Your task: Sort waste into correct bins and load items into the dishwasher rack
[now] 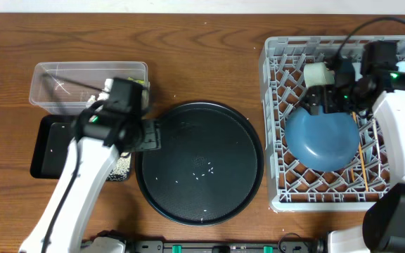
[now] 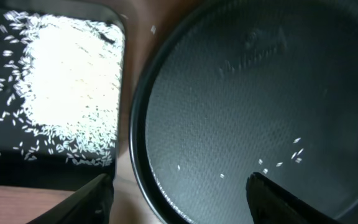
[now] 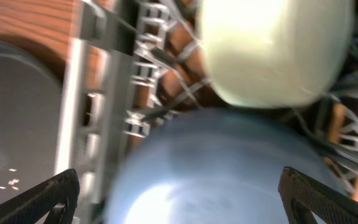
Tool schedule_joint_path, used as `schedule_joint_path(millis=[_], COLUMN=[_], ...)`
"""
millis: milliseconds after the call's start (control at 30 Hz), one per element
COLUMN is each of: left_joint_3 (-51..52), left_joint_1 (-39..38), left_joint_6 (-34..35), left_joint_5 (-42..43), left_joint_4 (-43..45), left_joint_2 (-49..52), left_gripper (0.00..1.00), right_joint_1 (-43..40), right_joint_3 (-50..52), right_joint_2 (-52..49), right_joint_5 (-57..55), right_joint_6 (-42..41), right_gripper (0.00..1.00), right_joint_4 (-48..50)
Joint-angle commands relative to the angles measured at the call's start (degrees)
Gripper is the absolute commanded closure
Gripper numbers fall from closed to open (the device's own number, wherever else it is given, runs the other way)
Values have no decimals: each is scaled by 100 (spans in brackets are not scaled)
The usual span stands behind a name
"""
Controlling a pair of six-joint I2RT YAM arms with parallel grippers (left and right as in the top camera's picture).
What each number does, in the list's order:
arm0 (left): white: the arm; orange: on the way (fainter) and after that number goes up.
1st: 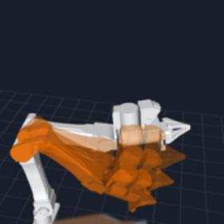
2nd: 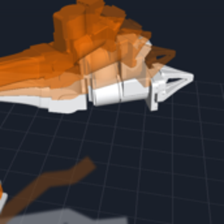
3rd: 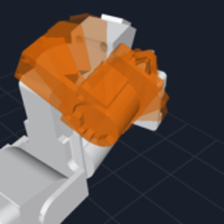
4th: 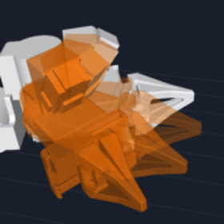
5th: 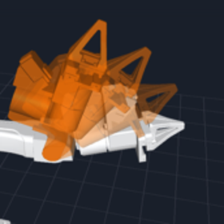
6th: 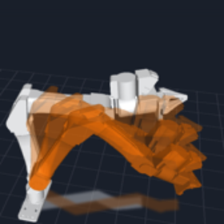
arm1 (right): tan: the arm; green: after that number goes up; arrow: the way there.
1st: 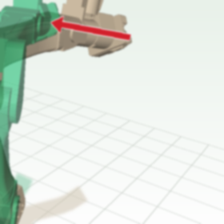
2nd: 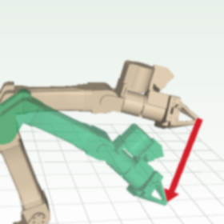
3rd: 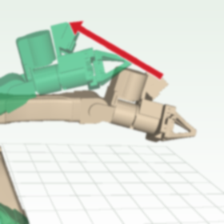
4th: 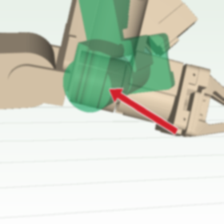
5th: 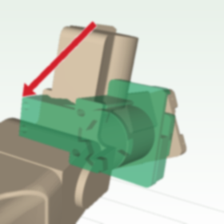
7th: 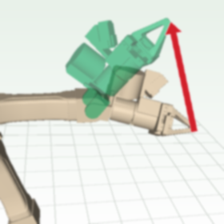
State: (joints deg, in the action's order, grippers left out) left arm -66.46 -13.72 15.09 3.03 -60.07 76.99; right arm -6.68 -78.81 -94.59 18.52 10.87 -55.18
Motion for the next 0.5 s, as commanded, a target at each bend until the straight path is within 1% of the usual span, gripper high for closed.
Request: schedule_joint_path(millis=[0, 100, 267, 367, 467], left_joint_3=[-562, -859, -866, -756, -428], left_joint_1=[-105, -50, 94, 111, 111], left_joint_6=[-428, -433, -199, -162, -127], left_joint_5=[-245, -240, -219, -221, -223], left_joint_4=[-378, -905, -1287, -1333, -1038], left_joint_2=[487, 737, 599, 304, -289], left_gripper=[30, 30, 30, 31, 31], right_joint_1=[216, 262, 249, 247, 254], right_joint_3=[-92, -90, -52, 190, 656], right_joint_2=[105, 109, 256, 575, 1126], right_joint_5=[96, 101, 87, -28, -260], right_joint_6=[-404, -468, -603, -802, -876], right_gripper=[1, 1, 1, 1, 1], right_joint_4=[-68, -330, -728, -579, -195])
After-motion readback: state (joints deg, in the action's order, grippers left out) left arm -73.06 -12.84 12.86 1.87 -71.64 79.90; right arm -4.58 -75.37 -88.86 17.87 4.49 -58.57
